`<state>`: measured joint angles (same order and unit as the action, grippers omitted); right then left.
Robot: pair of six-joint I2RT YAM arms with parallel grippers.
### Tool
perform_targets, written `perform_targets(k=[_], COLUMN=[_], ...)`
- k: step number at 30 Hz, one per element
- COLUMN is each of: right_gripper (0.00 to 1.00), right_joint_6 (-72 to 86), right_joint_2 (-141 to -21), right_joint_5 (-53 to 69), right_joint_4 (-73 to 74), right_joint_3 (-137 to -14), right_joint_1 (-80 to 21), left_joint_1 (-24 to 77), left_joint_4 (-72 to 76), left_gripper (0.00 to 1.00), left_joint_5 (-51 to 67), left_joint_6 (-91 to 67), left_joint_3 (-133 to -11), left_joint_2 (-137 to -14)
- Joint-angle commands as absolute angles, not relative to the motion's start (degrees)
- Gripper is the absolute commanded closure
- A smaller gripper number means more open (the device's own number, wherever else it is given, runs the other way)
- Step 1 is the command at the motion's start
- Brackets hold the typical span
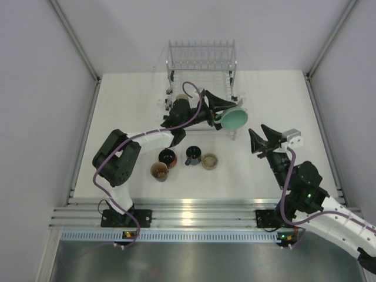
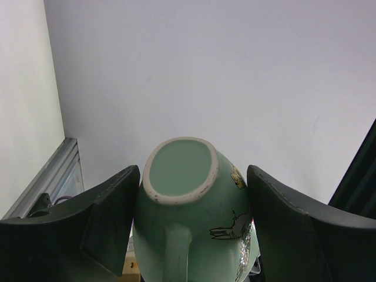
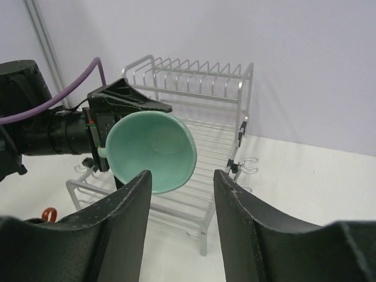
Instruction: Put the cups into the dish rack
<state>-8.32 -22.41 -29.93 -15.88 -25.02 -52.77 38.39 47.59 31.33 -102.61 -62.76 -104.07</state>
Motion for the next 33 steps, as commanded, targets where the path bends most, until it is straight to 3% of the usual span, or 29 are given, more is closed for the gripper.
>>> perform_targets(k=[1,20,33], right_gripper=[0.53,0.50,0.49], right_joint_6=[-7.6,-6.4,-6.2], right_joint_2=[-20.1,-19.0,-21.6], right_joint_5=[-32.3,-35.1,-35.9], right_joint_4=[-14.4,-12.7,-13.2], right_joint_3=[-24.5,-23.6,-23.7], right_joint_1=[-53.7,-53.6,-53.7], left_joint_1=[37.4,33.9,30.9], left_joint_4=[51.6,37.5,22.9], left_gripper=[1.00,1.00,1.00], left_joint_5=[32.3,33.0,27.2], left_joint_6=[-99.3,-84.2,-66.7], left_joint_3=[-67.5,-75.2,-81.5], left_joint_2=[-104.3,-106.4,-107.0])
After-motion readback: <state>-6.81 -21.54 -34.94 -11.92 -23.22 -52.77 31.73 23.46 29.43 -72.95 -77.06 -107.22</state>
